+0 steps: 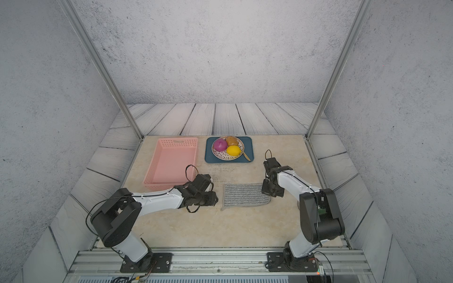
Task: Fold the square dishcloth
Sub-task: Fold the cleaning item at the center of the board.
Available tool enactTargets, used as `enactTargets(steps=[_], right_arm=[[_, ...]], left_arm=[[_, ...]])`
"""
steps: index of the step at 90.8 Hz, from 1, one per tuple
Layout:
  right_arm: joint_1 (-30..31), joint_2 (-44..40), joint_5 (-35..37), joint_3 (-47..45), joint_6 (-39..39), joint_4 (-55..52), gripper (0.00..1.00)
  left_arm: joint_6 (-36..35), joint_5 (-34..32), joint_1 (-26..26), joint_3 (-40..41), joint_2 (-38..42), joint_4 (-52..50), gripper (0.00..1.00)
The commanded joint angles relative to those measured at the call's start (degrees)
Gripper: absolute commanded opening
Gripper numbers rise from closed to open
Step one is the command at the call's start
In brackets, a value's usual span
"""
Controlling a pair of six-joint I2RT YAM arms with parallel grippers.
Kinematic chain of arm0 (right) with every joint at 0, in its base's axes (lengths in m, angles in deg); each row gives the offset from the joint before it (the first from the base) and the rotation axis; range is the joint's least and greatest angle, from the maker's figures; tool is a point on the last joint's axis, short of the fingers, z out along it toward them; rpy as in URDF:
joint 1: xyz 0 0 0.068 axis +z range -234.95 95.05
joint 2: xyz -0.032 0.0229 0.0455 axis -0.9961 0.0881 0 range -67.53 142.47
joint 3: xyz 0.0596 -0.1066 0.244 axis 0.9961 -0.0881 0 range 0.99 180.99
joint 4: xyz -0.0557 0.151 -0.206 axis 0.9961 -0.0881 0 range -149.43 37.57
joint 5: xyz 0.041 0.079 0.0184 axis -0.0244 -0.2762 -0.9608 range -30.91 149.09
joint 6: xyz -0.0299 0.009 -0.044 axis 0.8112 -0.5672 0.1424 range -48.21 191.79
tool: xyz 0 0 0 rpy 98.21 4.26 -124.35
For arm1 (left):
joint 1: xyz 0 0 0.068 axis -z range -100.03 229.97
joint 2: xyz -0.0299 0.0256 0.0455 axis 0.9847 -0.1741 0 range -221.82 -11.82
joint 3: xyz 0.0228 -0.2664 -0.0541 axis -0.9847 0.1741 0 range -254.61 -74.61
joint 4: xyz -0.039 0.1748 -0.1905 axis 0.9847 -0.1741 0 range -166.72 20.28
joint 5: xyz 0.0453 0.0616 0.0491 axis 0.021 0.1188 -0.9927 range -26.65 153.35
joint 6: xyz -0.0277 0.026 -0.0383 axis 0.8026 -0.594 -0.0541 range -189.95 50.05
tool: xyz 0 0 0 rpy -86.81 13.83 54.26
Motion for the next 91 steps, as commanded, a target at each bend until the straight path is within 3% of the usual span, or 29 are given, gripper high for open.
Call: enactTargets(steps=[1, 16, 52, 62, 91], right_arm=[[0.4, -1.9, 3.6, 1.5, 1.6, -3.8, 0.0], [1.1, -2.6, 4.1, 2.1, 2.1, -4.5, 0.0], [8.0, -3.0, 11.2, 6.4, 1.4, -9.0, 0.0], [9.4, -3.2, 11.0, 7.1, 1.1, -9.2, 0.0], [14.4, -3.2, 8.0, 9.2, -0.1, -8.8, 0.0]], left_arm=[[1.3, 2.3, -0.7, -1.1, -1.6, 1.6, 0.45], [2.3, 6.4, -1.1, -1.3, -2.6, 4.1, 0.43], [1.5, 9.0, -0.5, -3.7, -6.8, 6.1, 0.38], [1.9, 9.4, -0.5, -3.8, -8.5, 6.8, 0.31], [2.4, 10.3, -0.5, -3.7, -9.2, 7.8, 0.3]])
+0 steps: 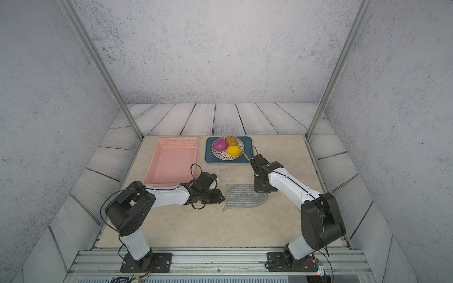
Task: Fold the square dishcloth
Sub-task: Fold the cleaning item at the center of the board.
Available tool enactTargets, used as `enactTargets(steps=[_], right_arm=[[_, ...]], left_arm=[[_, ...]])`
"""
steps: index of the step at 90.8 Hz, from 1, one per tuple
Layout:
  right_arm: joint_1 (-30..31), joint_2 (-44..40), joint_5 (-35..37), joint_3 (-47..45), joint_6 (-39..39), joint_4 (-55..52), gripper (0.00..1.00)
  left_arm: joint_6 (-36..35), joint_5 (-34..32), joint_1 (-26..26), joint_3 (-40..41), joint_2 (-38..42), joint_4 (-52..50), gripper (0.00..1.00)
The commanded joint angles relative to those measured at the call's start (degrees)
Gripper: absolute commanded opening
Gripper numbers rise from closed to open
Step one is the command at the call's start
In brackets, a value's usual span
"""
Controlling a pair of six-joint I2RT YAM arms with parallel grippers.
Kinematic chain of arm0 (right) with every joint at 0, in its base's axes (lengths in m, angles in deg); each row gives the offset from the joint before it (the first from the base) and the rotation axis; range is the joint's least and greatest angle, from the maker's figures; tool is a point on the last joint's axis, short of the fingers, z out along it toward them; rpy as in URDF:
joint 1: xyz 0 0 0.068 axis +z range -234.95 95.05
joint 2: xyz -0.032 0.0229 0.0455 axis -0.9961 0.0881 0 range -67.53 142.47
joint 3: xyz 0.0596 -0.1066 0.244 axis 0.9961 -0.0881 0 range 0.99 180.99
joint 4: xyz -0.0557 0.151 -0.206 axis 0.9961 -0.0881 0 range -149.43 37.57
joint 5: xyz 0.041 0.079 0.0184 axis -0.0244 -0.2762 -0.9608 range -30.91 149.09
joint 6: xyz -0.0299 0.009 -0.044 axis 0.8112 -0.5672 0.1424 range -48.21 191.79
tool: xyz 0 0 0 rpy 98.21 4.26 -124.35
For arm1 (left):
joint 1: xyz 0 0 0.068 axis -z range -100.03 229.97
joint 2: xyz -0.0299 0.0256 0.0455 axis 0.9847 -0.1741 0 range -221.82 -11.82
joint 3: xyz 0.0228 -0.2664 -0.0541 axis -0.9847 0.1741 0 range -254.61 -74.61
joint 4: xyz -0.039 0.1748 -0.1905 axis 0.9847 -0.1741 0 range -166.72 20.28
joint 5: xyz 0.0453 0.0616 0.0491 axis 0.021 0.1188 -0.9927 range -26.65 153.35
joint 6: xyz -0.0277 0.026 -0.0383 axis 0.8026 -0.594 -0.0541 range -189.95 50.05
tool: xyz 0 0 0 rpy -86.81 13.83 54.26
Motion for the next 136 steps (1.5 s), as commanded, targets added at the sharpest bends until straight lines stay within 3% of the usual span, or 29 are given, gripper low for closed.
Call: enactTargets(steps=[1, 43, 96, 136], right_arm=[[2.0, -1.2, -1.4, 1.6, -1.2, -0.7, 0.0], [7.6, 4.0, -14.8, 1.2, -6.2, 7.6, 0.0], [10.1, 7.4, -22.0, 2.6, -10.5, 12.6, 0.0], [11.8, 9.2, -23.8, 2.8, -13.7, 16.1, 0.0]], left_arm=[[0.2, 0.6, 0.3, -0.5, -1.2, -0.1, 0.3], [0.2, 2.2, 0.5, 0.4, -0.4, 1.8, 0.24], [2.3, 3.8, 0.8, 1.1, -2.2, 4.2, 0.1], [2.3, 3.8, 1.1, 1.1, -2.0, 4.7, 0.09]])
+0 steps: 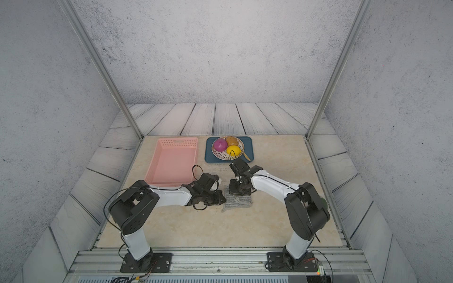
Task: Fold the square dishcloth
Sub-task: Fold the cleaning item at the center of the board.
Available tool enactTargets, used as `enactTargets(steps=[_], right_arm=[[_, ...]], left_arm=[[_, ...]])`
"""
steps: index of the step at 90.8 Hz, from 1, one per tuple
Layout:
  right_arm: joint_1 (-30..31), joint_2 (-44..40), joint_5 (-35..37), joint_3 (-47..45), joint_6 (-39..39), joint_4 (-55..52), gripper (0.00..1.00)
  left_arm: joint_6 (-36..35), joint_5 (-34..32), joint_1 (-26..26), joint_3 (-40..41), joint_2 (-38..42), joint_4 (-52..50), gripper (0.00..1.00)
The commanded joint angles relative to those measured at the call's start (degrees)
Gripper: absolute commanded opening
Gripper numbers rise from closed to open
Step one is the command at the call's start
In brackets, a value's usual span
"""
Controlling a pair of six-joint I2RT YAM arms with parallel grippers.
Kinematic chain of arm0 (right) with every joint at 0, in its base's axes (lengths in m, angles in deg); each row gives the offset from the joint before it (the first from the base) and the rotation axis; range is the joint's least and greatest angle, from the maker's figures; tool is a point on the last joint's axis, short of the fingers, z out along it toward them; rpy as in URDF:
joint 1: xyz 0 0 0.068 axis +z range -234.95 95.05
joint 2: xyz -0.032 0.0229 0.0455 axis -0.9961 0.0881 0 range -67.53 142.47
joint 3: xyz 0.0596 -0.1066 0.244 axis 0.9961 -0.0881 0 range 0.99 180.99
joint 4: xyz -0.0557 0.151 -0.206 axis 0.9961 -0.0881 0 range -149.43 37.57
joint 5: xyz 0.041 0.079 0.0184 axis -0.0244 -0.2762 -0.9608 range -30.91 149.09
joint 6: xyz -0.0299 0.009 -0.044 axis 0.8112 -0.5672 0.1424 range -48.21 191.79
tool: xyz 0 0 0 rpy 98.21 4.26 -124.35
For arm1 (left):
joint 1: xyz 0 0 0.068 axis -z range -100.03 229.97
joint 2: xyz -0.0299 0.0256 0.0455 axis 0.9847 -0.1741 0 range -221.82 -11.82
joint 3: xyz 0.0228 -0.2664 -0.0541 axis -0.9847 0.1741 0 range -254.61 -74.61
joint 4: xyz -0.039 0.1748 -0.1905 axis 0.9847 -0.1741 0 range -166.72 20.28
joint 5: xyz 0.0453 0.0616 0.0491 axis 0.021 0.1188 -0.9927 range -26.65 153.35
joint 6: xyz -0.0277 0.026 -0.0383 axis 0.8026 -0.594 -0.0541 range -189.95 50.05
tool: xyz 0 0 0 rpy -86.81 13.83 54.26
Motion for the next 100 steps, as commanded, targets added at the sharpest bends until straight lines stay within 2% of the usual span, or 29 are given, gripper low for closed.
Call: enactTargets(steps=[1, 34, 62, 100], right_arm=[[0.6, 0.9, -0.7, 1.2, -1.5, 1.0, 0.0], [1.4, 3.5, -0.7, 1.3, -2.2, 3.0, 0.0], [1.3, 5.5, -4.5, 1.0, -2.5, 5.7, 0.0], [1.4, 6.7, -6.8, 1.6, -3.0, 6.3, 0.0]], left_arm=[[0.1, 0.3, 0.3, 0.8, -0.3, 0.8, 0.09], [0.2, -0.1, 0.3, 1.3, -0.1, 1.0, 0.12], [1.2, -0.3, 0.2, 2.8, 0.4, 3.0, 0.16], [2.6, 1.6, -1.0, 4.4, -0.2, 6.4, 0.11]])
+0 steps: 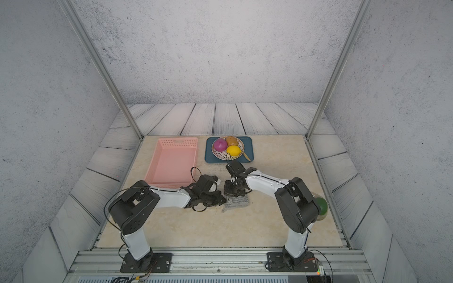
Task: Fold the square dishcloth
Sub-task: Fold the cleaning item at the center of the board.
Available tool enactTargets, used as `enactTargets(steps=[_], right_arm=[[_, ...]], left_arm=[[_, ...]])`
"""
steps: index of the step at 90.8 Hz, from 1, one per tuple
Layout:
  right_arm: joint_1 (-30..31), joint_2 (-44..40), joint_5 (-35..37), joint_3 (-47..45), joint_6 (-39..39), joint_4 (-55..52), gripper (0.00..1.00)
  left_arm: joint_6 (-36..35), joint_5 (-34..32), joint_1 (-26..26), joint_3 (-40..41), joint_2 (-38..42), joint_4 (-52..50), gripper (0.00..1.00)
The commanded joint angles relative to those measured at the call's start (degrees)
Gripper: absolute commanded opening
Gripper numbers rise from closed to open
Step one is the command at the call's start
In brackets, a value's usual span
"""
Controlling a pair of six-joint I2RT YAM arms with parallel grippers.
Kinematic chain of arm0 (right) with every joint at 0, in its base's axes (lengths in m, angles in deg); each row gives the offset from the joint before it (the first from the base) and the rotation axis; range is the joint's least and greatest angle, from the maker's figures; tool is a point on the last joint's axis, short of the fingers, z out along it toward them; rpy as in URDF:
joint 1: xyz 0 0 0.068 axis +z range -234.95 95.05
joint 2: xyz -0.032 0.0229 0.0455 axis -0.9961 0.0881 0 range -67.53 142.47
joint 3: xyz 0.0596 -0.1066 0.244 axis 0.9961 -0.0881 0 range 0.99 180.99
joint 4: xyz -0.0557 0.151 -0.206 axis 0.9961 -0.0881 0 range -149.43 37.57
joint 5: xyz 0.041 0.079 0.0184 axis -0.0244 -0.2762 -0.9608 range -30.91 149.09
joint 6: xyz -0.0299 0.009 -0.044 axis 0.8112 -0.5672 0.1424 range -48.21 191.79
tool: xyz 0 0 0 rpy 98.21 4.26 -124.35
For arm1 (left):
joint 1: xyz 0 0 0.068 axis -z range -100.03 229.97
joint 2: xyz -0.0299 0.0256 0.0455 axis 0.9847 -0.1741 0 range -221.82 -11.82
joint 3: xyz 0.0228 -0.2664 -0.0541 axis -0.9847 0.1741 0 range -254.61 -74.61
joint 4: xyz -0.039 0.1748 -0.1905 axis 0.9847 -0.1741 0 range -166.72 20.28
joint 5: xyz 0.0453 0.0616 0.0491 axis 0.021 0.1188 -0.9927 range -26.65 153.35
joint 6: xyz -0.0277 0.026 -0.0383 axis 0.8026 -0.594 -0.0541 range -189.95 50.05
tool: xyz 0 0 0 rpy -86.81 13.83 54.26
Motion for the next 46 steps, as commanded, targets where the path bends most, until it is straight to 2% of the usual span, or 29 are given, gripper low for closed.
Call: enactTargets(steps=[1, 46], right_arm=[[0.3, 1.0, -1.2, 1.3, -0.6, -0.3, 0.0], [0.2, 3.0, -1.3, 2.1, -0.8, -0.9, 0.0]], left_arm=[[0.3, 0.6, -0.5, 1.1, -0.3, 0.4, 0.1], [0.5, 1.3, -0.6, 1.5, -1.0, 1.0, 0.09]])
